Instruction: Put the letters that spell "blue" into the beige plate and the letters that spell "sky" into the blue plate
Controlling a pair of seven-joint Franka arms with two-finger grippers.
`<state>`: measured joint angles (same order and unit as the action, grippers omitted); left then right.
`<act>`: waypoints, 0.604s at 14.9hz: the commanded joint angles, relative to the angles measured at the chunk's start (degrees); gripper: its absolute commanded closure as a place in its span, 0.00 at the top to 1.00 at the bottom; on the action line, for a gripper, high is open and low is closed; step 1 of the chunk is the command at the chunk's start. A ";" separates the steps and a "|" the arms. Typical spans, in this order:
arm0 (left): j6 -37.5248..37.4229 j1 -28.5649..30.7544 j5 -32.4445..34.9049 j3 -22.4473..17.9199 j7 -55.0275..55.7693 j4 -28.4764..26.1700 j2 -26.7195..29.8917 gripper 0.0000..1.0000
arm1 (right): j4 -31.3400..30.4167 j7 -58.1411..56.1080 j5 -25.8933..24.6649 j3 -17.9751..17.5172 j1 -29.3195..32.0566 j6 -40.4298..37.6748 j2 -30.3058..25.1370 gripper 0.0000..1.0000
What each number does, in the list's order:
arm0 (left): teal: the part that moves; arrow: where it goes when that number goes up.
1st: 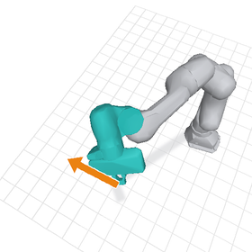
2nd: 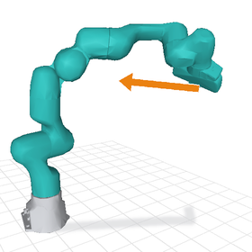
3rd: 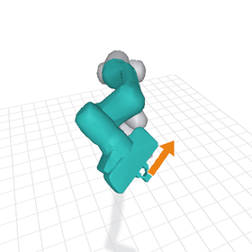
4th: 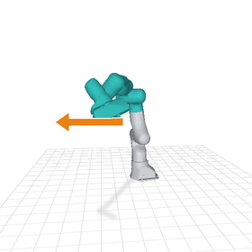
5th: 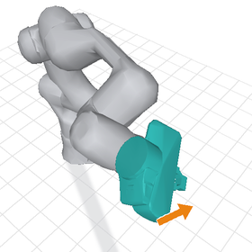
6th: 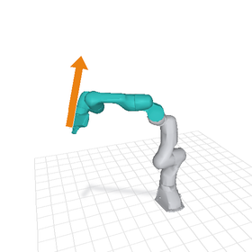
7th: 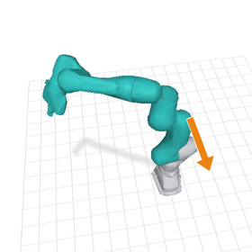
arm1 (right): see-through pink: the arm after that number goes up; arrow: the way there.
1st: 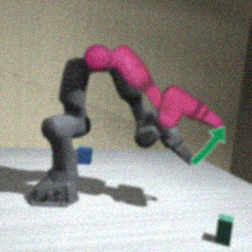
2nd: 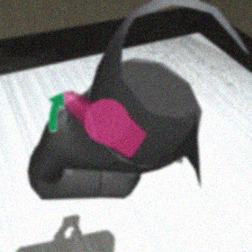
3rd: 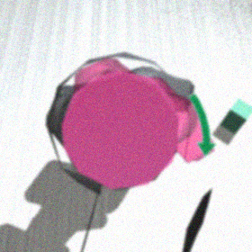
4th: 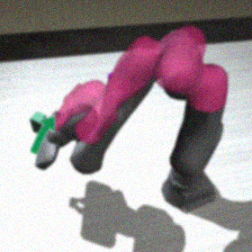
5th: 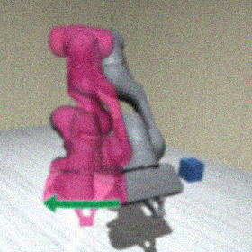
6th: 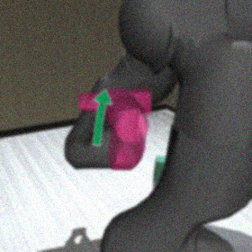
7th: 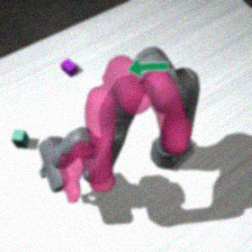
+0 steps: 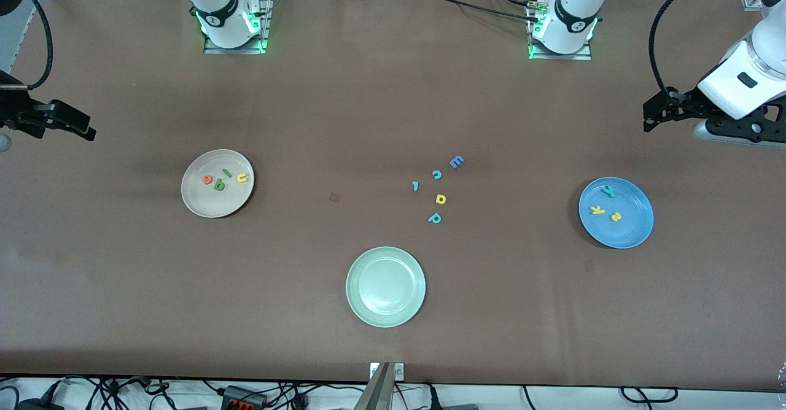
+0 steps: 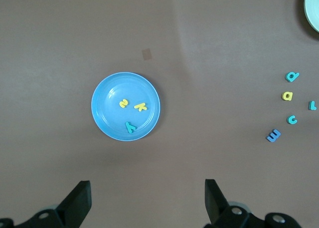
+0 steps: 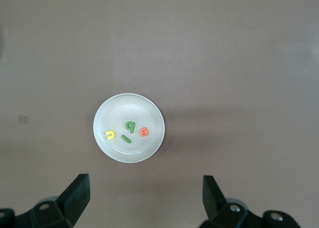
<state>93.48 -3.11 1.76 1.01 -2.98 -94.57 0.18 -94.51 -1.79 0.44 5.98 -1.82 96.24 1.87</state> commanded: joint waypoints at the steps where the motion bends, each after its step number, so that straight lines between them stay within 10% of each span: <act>1: -1.29 -0.23 -1.15 -0.13 0.08 1.85 -0.79 1.00 | -0.24 0.47 -0.79 -0.27 0.06 0.09 -0.73 1.00; 9: -1.29 -0.23 -1.15 -0.21 -0.01 1.85 -1.14 1.00 | -0.32 0.47 -0.79 -5.19 4.81 0.00 -0.73 1.00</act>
<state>93.48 -3.13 1.76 1.01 -2.98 -94.57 0.05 -94.51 -1.79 0.43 2.61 1.52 96.24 1.87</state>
